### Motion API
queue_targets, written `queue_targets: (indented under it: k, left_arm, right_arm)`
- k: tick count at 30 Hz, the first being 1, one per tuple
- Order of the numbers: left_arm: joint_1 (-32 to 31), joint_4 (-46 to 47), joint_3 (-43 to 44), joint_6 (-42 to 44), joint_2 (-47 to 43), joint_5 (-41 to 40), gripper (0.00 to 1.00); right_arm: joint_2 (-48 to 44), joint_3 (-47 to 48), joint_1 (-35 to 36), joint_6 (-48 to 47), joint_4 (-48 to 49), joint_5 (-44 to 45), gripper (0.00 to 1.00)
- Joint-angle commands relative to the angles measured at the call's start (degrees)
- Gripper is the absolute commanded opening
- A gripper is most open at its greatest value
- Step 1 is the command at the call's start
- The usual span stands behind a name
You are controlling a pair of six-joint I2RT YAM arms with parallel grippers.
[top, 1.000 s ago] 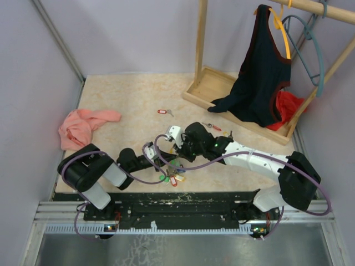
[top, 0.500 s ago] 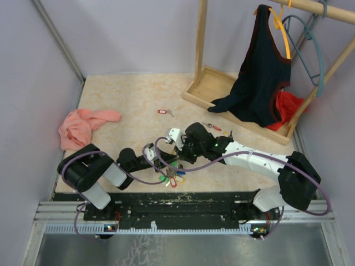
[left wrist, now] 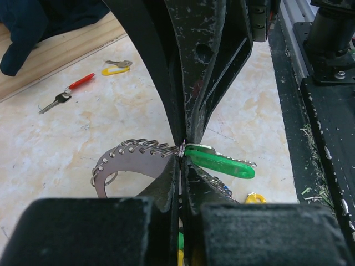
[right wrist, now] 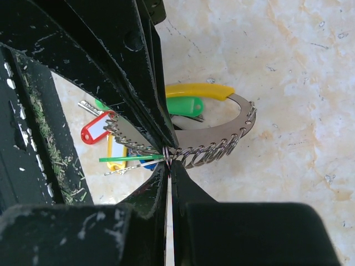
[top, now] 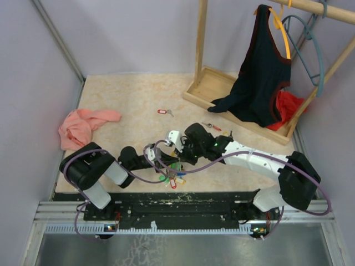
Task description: Put the keys on the keyring
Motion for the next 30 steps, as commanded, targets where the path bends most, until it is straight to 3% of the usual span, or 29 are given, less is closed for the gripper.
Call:
queue_targets:
  k: [1,5,11,15,22,25,30]
  left_arm:
    - [-0.5,15.6,1.7,-0.1,-0.3,1.5,0.0]
    - [-0.5,15.6,0.1,0.1,-1.6,-4.4,0.0]
    - [-0.5,15.6,-1.8,-0.2,-2.8,-11.2,0.0]
    - [-0.7,15.6,-2.5,-0.5,-3.7,-14.7,0.0]
    - [-1.0,15.6,-2.1,-0.3,-3.3,-13.9,0.0]
    - [-1.0,15.6,-2.4,0.7,-3.0,-12.6,0.0]
    - [-1.0,15.6,-2.6,1.3,-3.0,-10.7,0.0]
  right_arm:
    - [-0.8,3.0,1.4,1.7,5.1,-0.2,0.02]
    - [-4.5,2.1,1.5,5.7,5.4,7.2,0.22]
    - [-8.6,1.1,2.3,13.2,4.7,14.3,0.36]
    - [-9.5,-1.9,4.2,16.4,7.8,16.7,0.38]
    - [-7.8,-7.1,5.3,14.3,16.1,17.3,0.39]
    - [-7.6,-6.5,2.7,13.8,16.1,13.6,0.38]
    - [-8.9,-7.9,-3.6,14.8,19.0,-1.0,0.35]
